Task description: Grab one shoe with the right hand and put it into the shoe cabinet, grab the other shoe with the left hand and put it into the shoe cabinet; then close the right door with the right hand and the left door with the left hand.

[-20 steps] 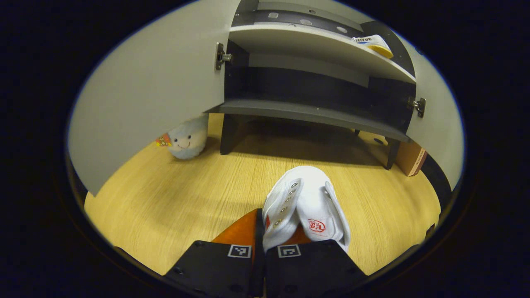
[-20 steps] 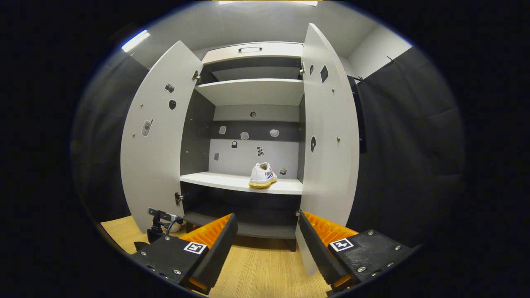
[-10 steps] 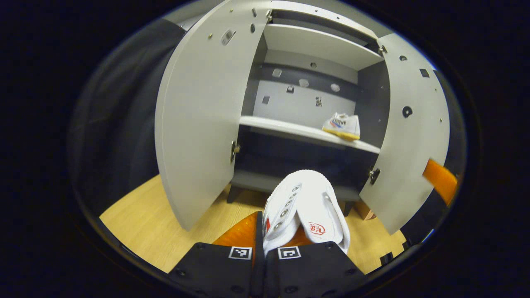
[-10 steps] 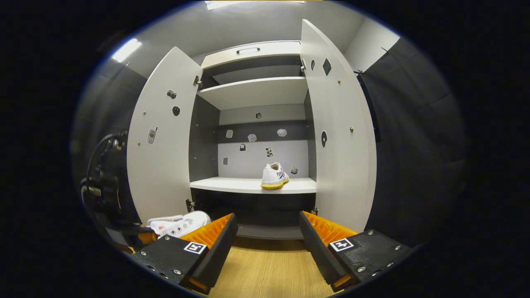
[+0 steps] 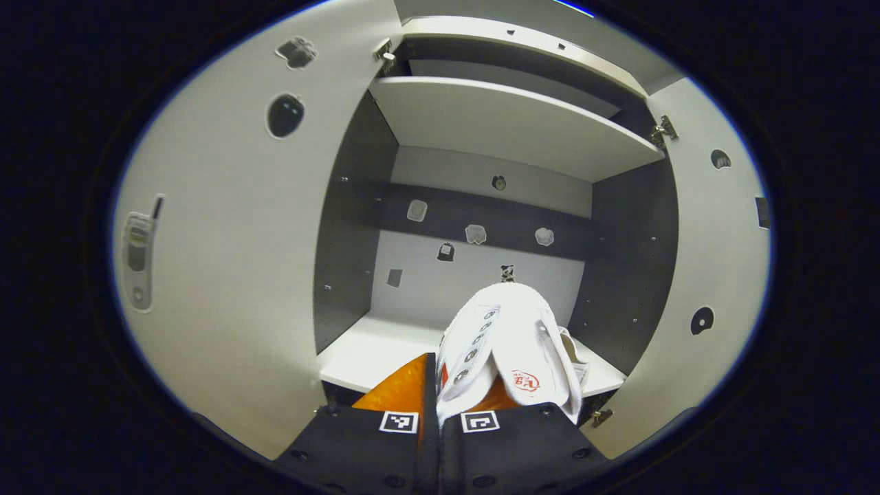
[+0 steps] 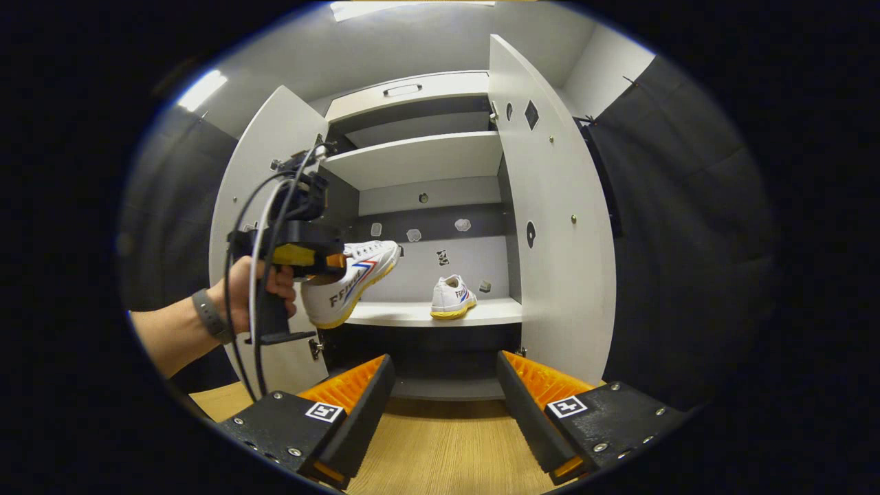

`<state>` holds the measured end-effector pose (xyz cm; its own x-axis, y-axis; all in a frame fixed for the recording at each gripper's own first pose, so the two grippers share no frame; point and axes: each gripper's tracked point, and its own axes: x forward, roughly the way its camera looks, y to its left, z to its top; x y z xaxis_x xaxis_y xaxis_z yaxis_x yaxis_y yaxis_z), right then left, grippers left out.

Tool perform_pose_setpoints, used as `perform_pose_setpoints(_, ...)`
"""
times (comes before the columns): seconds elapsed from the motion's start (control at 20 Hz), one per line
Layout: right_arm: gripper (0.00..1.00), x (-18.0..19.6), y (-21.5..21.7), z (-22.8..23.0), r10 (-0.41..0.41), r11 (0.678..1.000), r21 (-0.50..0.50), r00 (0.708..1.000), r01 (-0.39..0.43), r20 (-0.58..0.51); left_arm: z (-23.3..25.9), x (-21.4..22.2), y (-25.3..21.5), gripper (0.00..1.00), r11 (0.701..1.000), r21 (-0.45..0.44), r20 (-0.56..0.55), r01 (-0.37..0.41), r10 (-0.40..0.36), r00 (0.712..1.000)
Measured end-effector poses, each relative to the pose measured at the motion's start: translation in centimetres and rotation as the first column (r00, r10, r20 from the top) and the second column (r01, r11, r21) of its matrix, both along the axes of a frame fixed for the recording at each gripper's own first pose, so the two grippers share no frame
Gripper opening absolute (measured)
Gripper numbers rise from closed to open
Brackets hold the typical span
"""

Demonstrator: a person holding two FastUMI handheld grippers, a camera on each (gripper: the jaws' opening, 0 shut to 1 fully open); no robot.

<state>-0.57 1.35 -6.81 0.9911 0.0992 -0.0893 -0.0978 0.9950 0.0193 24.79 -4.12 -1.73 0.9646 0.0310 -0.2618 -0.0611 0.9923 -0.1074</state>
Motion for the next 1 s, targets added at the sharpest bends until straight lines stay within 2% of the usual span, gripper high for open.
perform_pose_setpoints(0.1,0.92,0.0,-0.4,0.0,-0.013,1.000,-0.006,1.000,0.013,-0.003,-2.1,3.9,0.2,0.08,0.999,-0.005,-0.068,-0.035,0.035,0.997)
perform_pose_setpoints(0.2,0.92,-0.1,-1.0,-0.1,-0.029,1.000,-0.008,1.000,0.029,-0.008,-4.0,6.9,1.1,0.08,0.997,0.030,-0.131,-0.068,0.072,0.989)
perform_pose_setpoints(0.45,0.92,0.1,-3.1,0.6,-0.079,0.997,-0.019,0.997,0.079,0.003,-8.2,10.7,2.6,0.09,0.990,0.066,-0.268,-0.122,0.135,0.954)
perform_pose_setpoints(0.6,0.92,0.2,-4.2,0.5,-0.102,0.995,-0.024,0.995,0.102,0.001,-9.8,11.2,3.5,0.09,0.984,0.100,-0.318,-0.146,0.170,0.933)
perform_pose_setpoints(0.8,0.92,0.4,-4.3,-0.1,-0.105,0.994,-0.011,0.994,0.105,-0.018,-11.3,11.1,3.9,0.09,0.984,0.091,-0.400,-0.154,0.178,0.899)
perform_pose_setpoints(1.0,0.92,0.3,-4.0,-0.2,-0.095,0.995,-0.010,0.995,0.094,-0.017,-11.2,11.3,3.5,0.11,0.983,0.148,-0.413,-0.107,0.160,0.896)
